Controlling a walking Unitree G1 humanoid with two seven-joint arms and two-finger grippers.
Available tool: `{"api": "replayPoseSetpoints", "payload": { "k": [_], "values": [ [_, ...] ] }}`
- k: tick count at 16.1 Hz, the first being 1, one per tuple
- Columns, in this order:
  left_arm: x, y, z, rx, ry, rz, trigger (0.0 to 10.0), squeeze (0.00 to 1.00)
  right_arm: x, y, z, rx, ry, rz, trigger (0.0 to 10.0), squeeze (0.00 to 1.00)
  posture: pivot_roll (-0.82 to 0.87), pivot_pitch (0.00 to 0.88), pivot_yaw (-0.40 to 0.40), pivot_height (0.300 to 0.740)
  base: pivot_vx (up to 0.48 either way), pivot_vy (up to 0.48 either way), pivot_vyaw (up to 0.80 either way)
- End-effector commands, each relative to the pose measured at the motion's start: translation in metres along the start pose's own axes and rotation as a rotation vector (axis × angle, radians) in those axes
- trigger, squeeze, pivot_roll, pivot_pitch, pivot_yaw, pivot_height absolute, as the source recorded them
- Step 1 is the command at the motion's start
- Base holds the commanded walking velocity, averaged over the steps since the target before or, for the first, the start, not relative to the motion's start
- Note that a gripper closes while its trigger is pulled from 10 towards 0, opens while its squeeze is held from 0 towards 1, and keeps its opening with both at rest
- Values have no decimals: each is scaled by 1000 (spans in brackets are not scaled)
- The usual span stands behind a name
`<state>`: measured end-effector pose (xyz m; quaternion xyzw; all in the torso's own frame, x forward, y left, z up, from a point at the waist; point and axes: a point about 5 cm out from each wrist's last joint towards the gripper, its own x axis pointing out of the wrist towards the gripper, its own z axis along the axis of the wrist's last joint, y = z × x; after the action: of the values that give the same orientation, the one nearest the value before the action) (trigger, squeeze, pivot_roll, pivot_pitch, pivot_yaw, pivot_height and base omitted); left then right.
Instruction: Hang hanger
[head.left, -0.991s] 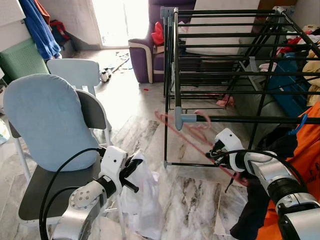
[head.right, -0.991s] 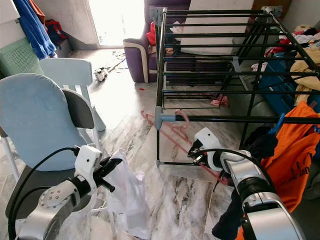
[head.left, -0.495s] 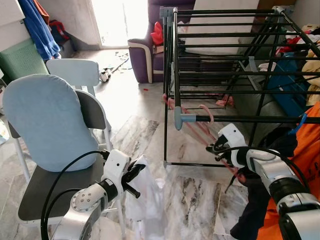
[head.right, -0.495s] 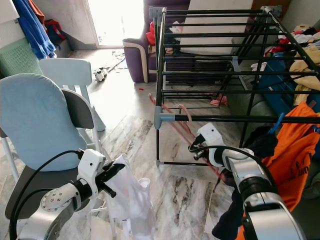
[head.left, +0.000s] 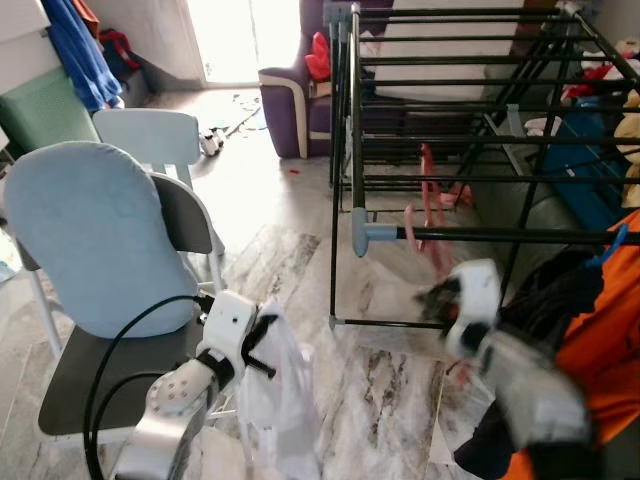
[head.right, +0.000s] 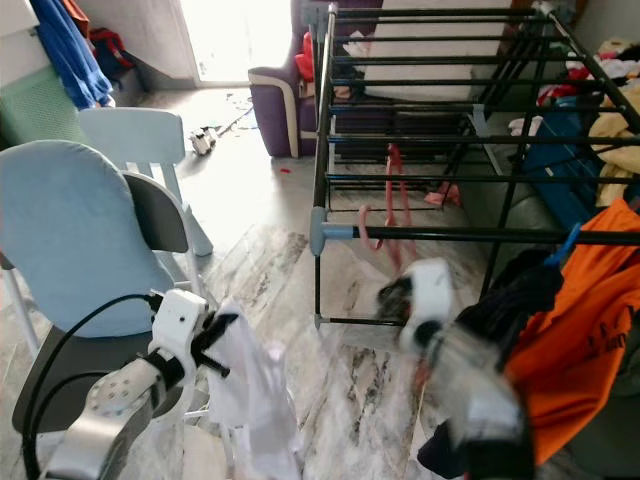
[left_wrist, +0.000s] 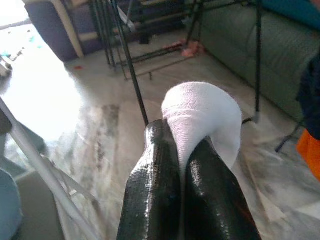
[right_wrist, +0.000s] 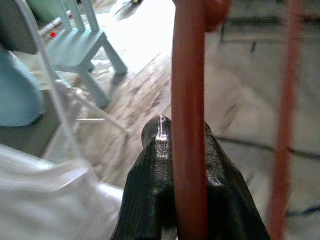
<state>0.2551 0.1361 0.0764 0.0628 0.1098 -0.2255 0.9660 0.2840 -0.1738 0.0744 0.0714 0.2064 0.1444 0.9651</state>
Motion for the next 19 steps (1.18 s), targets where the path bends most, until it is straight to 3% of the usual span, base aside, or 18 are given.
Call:
{"api": "replayPoseSetpoints", "payload": {
  "k": [1,4,5,6,7,8,9,11,15,19],
  "values": [
    [3,7,7,10,-44,63,10000,0,-11,8,33,-24,-163,-10,10000,0,-160,0,41,740,0,0,0],
    [6,11,12,0,-84,133,10000,0,-17,20,23,57,-138,17,10000,0,-160,0,34,740,0,0,0],
    [7,10,13,1,-88,136,10000,0,-20,24,29,76,-190,54,10000,0,-155,0,43,740,0,0,0],
    [6,7,12,18,-88,122,10000,0,-22,21,25,91,-173,31,10000,0,-149,0,46,740,0,0,0],
    [6,6,11,34,-84,115,10000,0,-22,19,17,133,-138,7,10000,0,-141,0,49,740,0,0,0],
    [5,7,11,50,-83,112,10000,0,-22,16,-1,158,-28,-21,10000,0,-135,0,52,740,0,0,0],
    [5,11,12,52,-89,123,10000,0,-22,18,-14,182,62,-21,10000,0,-131,0,51,740,0,0,0],
    [6,18,12,67,-87,142,10000,0,-23,28,-23,181,139,39,10000,0,-126,0,52,740,0,0,0],
    [8,22,15,82,-98,149,10000,0,-18,32,-22,208,152,63,10000,0,-118,0,58,740,0,0,0],
    [8,21,15,86,-102,148,10000,0,-17,40,-7,239,51,157,10000,0,-114,0,56,740,0,0,0]
  ]
}}
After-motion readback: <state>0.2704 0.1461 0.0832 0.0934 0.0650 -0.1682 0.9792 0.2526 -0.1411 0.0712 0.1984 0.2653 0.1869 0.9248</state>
